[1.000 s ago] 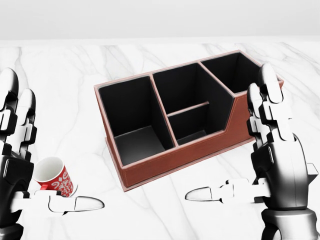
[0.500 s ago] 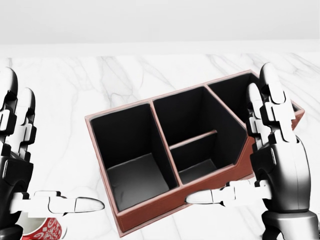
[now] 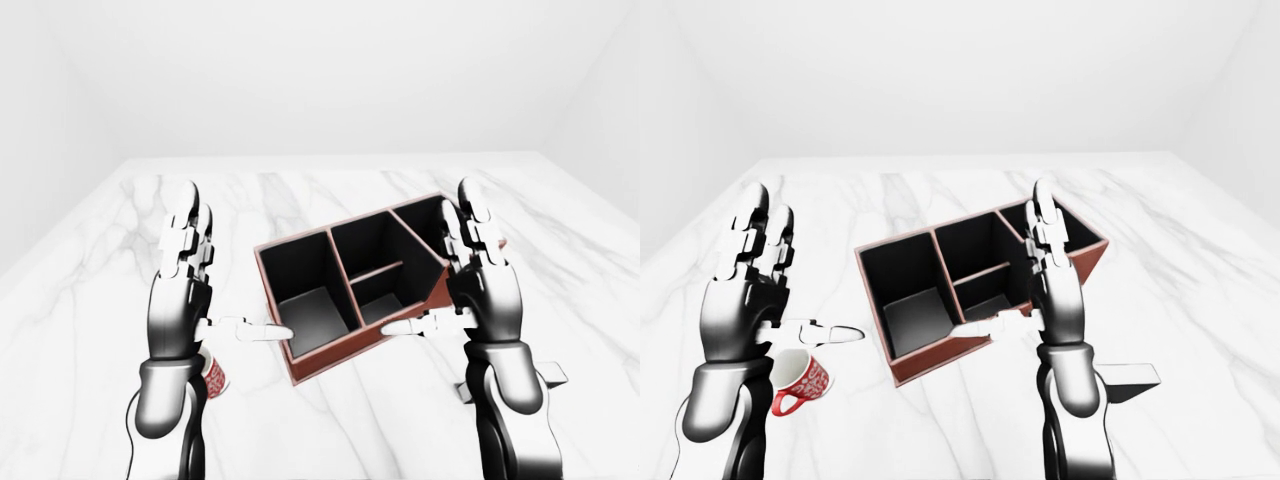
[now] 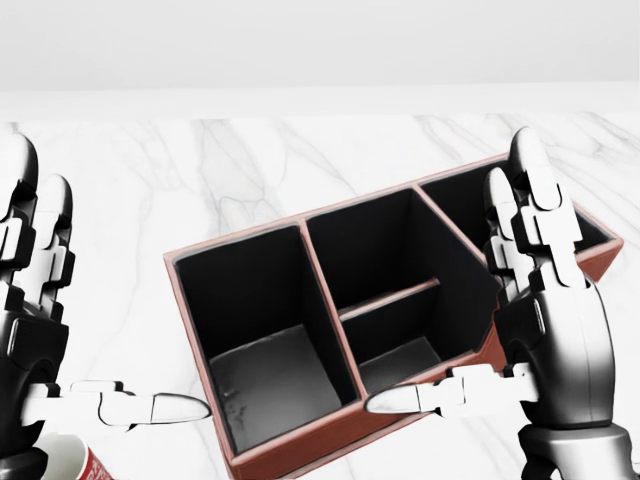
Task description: Pick up the book and place it in the back compartment of the caddy.
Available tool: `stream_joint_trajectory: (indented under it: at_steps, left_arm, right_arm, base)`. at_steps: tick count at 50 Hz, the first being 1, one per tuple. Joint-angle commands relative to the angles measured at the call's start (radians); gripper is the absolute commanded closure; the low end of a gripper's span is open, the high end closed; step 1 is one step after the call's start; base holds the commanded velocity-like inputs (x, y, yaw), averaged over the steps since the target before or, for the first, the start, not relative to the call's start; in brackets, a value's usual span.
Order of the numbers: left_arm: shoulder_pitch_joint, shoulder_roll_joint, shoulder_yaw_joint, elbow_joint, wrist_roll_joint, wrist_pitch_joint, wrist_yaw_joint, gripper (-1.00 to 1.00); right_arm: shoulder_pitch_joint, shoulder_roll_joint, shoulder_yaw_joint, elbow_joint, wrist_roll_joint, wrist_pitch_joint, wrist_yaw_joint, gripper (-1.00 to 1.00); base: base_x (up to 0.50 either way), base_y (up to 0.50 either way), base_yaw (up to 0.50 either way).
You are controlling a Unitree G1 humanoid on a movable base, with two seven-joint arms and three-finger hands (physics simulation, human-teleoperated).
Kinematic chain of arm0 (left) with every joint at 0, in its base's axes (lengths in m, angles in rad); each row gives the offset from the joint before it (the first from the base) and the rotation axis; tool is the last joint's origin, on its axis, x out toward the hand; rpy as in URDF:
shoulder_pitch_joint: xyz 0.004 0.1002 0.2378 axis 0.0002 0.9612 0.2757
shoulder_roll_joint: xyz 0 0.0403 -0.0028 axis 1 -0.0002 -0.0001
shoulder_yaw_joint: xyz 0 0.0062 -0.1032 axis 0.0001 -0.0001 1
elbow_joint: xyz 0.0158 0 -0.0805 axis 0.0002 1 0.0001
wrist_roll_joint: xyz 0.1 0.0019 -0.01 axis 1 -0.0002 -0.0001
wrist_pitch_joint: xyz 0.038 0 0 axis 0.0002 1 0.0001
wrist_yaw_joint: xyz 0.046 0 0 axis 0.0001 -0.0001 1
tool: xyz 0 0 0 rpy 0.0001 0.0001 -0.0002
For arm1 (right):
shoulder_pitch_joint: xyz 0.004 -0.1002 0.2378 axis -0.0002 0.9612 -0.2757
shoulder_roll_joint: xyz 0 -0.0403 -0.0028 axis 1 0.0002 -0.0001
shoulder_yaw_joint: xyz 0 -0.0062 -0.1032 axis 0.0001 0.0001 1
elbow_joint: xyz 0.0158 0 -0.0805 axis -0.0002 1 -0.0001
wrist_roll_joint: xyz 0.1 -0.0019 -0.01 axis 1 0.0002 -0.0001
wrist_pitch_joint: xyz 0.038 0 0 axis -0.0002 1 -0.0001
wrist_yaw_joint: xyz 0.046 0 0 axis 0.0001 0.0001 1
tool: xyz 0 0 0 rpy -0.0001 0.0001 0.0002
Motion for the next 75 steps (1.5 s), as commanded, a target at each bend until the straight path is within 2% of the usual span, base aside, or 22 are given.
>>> stream_joint_trajectory:
  at_steps: [1,18,31,42,45,52,75]
  left_arm:
    - [0.0,-0.001,-0.002,0.007,0.001,0.0,0.0,-1.0]
    - [-0.001,0.0,0.004,0.0,-0.002,0.0,-0.001,-1.0]
    - [-0.004,0.001,0.008,-0.002,-0.002,0.0,-0.002,-1.0]
    - [-0.002,0.002,0.013,-0.004,-0.004,0.0,-0.004,-1.0]
    - [-0.002,0.001,0.011,-0.004,-0.003,0.0,-0.004,-1.0]
    - [0.001,0.0,0.01,-0.007,-0.001,0.0,-0.004,-1.0]
    - [0.001,0.001,0.009,-0.001,0.001,0.0,-0.004,-1.0]
  right_arm:
    - [0.002,-0.001,0.013,0.007,-0.029,0.0,-0.009,-1.0]
    - [-0.019,-0.009,-0.005,-0.02,-0.062,0.0,-0.012,-1.0]
    - [-0.087,-0.044,-0.083,-0.1,-0.159,0.0,0.018,-1.0]
    - [-0.102,-0.061,-0.118,-0.125,-0.212,0.0,0.084,-1.0]
    - [-0.081,-0.091,-0.097,-0.132,-0.282,0.0,0.124,-1.0]
    - [-0.082,-0.083,-0.112,-0.138,-0.392,0.0,0.19,-1.0]
    - [-0.086,-0.087,-0.165,-0.17,-0.552,0.0,0.299,-1.0]
  base:
    - [0.0,0.0,0.0]
    - [0.0,0.0,0.0]
    - [0.0,0.0,0.0]
    - [0.0,0.0,0.0]
    - [0.0,0.0,0.0]
    - [0.0,0.0,0.0]
    - [0.0,0.0,0.0]
